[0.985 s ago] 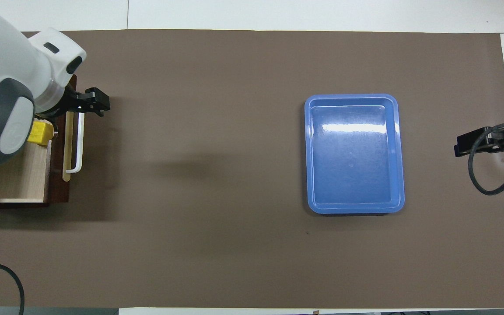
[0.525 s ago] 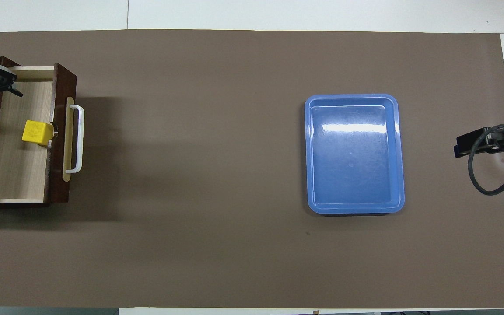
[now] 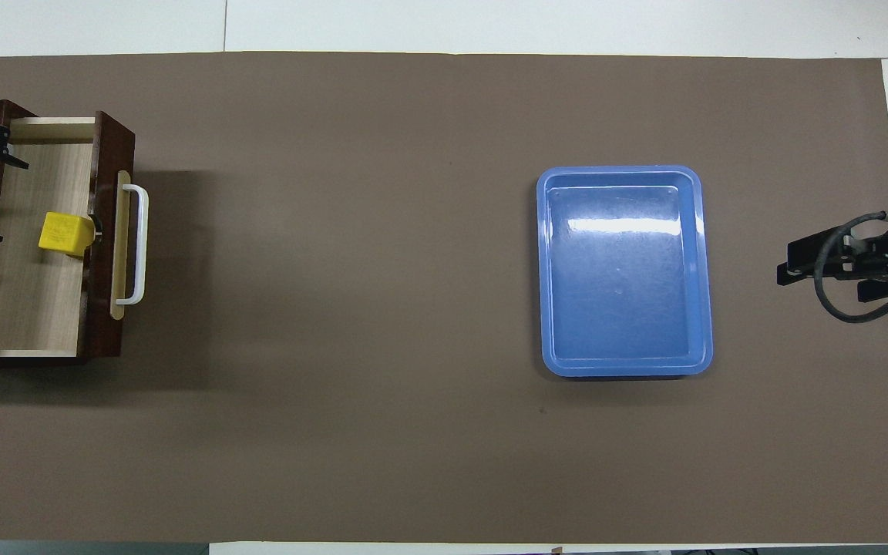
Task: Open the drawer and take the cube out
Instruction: 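Grasp the yellow cube with the left gripper while the right gripper advances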
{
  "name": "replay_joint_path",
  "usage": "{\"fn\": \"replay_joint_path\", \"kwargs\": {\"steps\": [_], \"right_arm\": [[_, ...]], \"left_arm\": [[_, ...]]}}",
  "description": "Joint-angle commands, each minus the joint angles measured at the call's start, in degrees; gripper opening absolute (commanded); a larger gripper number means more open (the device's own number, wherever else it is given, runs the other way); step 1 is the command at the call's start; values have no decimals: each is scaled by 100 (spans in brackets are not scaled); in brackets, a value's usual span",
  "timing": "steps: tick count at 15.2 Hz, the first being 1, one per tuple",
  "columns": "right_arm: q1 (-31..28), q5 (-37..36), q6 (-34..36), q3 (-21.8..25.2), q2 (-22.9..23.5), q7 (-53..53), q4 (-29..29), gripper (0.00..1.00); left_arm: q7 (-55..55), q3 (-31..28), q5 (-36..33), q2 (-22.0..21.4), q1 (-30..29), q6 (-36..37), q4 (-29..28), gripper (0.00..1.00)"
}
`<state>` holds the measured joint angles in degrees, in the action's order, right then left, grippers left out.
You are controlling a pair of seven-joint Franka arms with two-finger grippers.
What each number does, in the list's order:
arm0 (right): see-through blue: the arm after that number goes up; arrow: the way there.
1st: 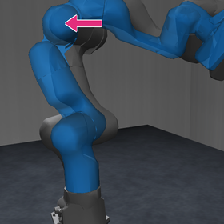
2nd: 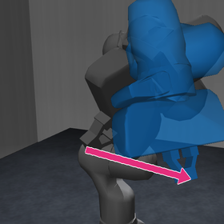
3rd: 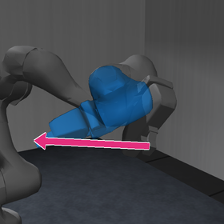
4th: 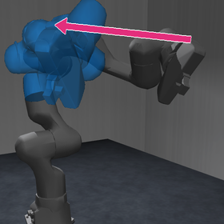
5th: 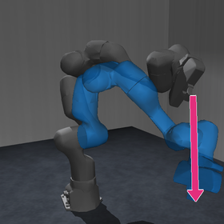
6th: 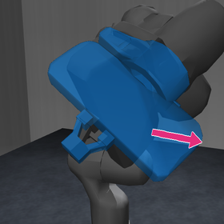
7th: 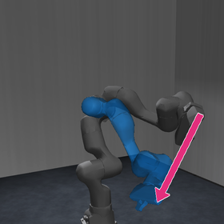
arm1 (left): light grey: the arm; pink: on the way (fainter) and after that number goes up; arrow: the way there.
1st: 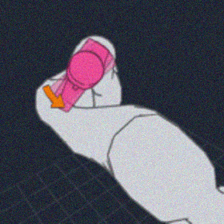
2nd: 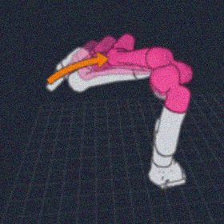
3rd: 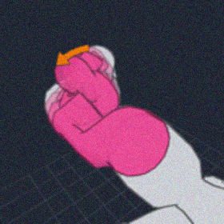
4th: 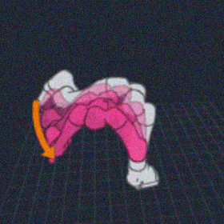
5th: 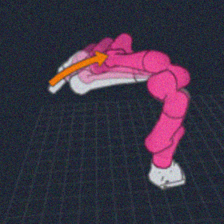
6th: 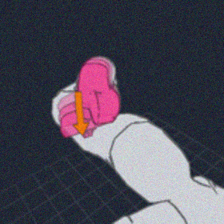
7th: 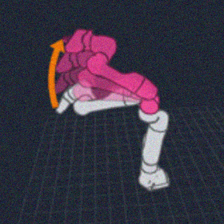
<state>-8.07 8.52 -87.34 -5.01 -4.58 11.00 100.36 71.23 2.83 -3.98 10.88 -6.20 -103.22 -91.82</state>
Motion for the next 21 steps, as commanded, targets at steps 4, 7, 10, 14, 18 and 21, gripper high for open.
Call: {"fn": "replay_joint_path", "kwargs": {"steps": [4, 7, 10, 14, 18, 21], "right_arm": [[-46, 720, -495, -79, -351, 1402, 765, 100], [-28, 1203, -608, -114, -97, 2360, 766, 100], [243, 1494, -828, -140, 210, 3291, 739, 100], [691, 1924, -1171, -140, 580, 4469, 730, 100], [1096, 2469, -1531, -140, 993, 5306, 739, 100], [1360, 2970, -1883, -131, 1090, 5763, 862, 100]], "left_arm": [[654, 7, -50, -42, -30, -207, -459, 100], [909, 7, -86, -94, -13, -225, -653, 100], [954, 16, -86, -208, -13, -242, -986, 100], [919, 16, -86, -253, 5, -242, -1092, 100], [735, 16, -86, -384, -21, -549, -1434, 100], [506, 16, -86, -455, -109, -761, -1602, 100]]}}
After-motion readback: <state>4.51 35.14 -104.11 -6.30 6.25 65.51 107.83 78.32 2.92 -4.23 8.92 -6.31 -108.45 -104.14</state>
